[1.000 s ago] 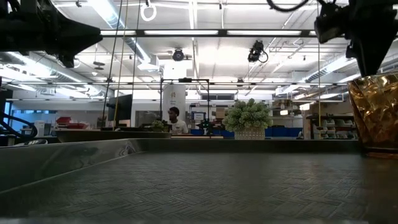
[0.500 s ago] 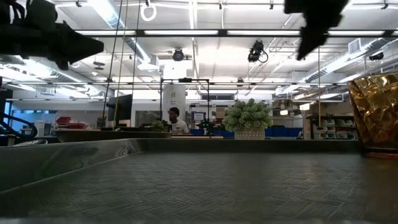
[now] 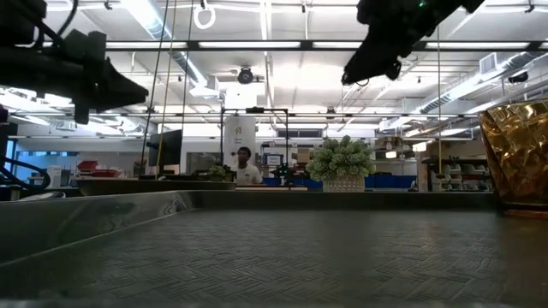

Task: Pick and place plate/cup/fork/spoon on tray
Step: Put the black plate on the black tray at the bottom of the brown glass

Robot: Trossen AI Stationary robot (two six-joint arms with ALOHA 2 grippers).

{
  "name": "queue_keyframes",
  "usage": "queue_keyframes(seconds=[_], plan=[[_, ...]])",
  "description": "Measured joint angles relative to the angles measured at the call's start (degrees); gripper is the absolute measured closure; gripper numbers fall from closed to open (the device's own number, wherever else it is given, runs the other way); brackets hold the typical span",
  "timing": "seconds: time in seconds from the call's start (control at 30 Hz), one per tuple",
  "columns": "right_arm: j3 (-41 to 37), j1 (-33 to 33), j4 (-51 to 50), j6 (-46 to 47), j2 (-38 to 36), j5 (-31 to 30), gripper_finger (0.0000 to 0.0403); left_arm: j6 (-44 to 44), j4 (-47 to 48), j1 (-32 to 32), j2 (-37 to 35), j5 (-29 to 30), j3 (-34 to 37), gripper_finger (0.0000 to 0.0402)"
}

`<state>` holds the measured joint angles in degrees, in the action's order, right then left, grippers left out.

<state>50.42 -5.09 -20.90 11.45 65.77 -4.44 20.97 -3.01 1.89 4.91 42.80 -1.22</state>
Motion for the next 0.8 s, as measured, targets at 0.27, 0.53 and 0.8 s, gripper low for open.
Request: queue_keyframes(seconds=[0.27,0.53,0.8], plan=[[-0.8,-2.2,10.3,-4.0,8.4,6.8,0.0241,7.6,3.4,-9.8,10.7,-11.2,-3.4,0.0353],[-0.5,-2.9,15.7,-6.5,13.2,9.0,0.0241,14.0,3.1,-19.9,18.9,-22.4,-4.6,0.0349],[-0.5,-2.9,17.6,-8.5,16.0,9.8,0.0241,17.5,2.9,-29.4,25.3,-33.2,-4.7,0.0303]])
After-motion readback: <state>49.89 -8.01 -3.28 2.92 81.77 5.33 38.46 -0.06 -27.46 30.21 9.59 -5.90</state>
